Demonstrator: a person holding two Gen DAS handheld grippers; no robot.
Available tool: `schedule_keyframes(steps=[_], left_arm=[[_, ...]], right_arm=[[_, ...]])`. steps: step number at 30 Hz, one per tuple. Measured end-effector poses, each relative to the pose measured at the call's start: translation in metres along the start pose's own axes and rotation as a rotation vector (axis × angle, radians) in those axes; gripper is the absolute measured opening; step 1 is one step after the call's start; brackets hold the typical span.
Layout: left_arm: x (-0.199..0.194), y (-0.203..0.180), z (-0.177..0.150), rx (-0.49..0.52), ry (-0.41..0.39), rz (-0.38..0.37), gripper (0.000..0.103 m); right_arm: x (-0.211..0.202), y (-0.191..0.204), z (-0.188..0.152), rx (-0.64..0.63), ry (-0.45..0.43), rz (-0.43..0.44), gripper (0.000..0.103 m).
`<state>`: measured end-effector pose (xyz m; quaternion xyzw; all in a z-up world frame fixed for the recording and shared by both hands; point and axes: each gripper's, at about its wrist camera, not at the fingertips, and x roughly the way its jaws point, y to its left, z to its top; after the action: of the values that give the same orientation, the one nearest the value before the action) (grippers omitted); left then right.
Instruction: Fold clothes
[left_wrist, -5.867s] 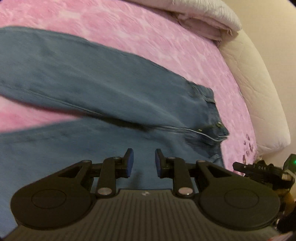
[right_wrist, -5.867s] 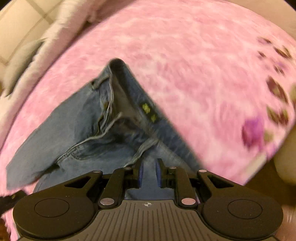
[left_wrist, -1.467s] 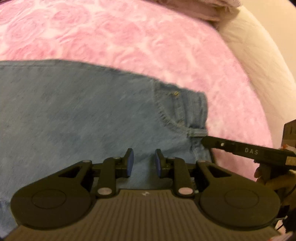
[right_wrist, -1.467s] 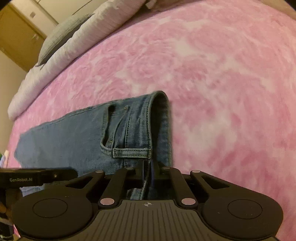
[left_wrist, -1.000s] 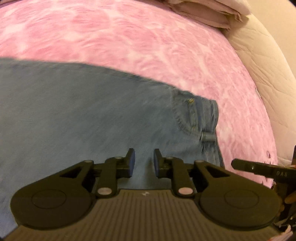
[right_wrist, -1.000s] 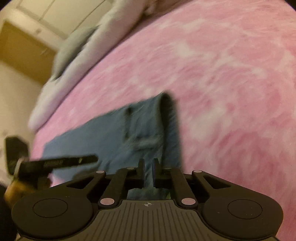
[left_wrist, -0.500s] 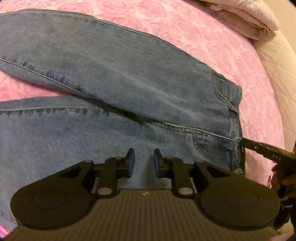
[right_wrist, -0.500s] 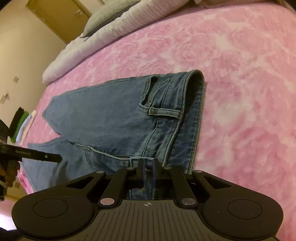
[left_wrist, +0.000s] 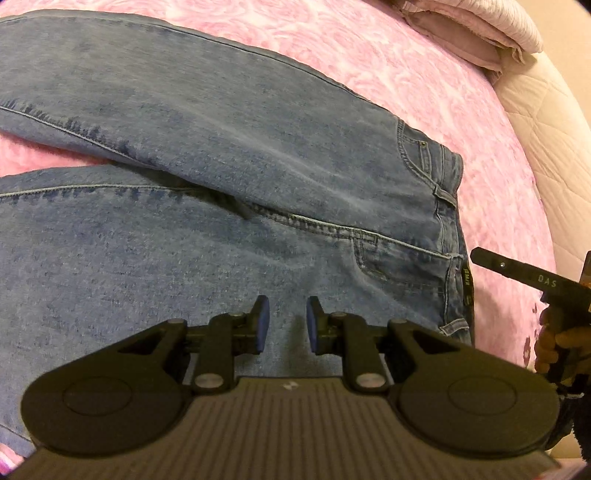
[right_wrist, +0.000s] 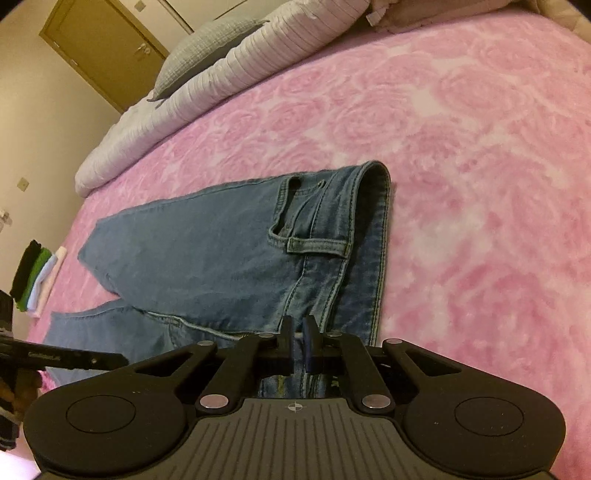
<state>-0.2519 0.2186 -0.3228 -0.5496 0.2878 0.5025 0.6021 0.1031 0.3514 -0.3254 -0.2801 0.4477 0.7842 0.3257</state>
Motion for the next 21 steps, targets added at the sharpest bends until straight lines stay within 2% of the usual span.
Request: schedule_keyframes(steps=[1,2,3,4,5,6,7,8,9,13,21], left_arm=[[0.001,0.000,0.001,0.001,0.001,0.002,0.016],[0.001,-0.001,0.002,0.002,0.001,0.002,0.016],[0.002,-0.002,0.003,0.003,0.002,0.001,0.016],[0.003,-0.002,0.004,0.004,0.003,0.000,0.016],[0.003,-0.003,0.005,0.005,0.004,0.000,0.016],[0.004,-0.004,0.006,0.008,0.004,-0.002,0.016],[0.005,-0.006,0.008,0.012,0.003,-0.007,0.016],[0.005,-0.008,0.009,0.017,0.002,-0.013,0.016],[0.006,-0.010,0.011,0.022,0.001,-0.018,0.016],[0.010,-0.018,0.017,0.037,0.003,-0.035,0.016],[0.019,-0.021,0.028,0.062,0.004,-0.032,0.016]], right_arm=[[0.000,-0.001,0.001,0.008,-0.001,0.014,0.008],[-0.001,-0.003,0.001,0.015,-0.003,0.032,0.015],[-0.003,-0.002,0.002,0.012,-0.008,0.041,0.025],[-0.004,-0.002,0.003,0.004,-0.009,0.043,0.052],[-0.004,-0.002,0.004,-0.002,-0.004,0.051,0.061],[-0.002,-0.001,0.005,-0.005,0.008,0.049,0.060],[-0.001,-0.001,0.007,-0.008,0.023,0.041,0.054],[0.000,0.000,0.007,-0.021,0.027,0.040,0.028],[0.000,0.002,0.007,-0.039,0.027,0.041,0.024],[0.005,0.000,0.005,-0.040,0.029,0.064,0.024],[0.026,-0.013,0.004,-0.094,0.098,0.117,0.025]])
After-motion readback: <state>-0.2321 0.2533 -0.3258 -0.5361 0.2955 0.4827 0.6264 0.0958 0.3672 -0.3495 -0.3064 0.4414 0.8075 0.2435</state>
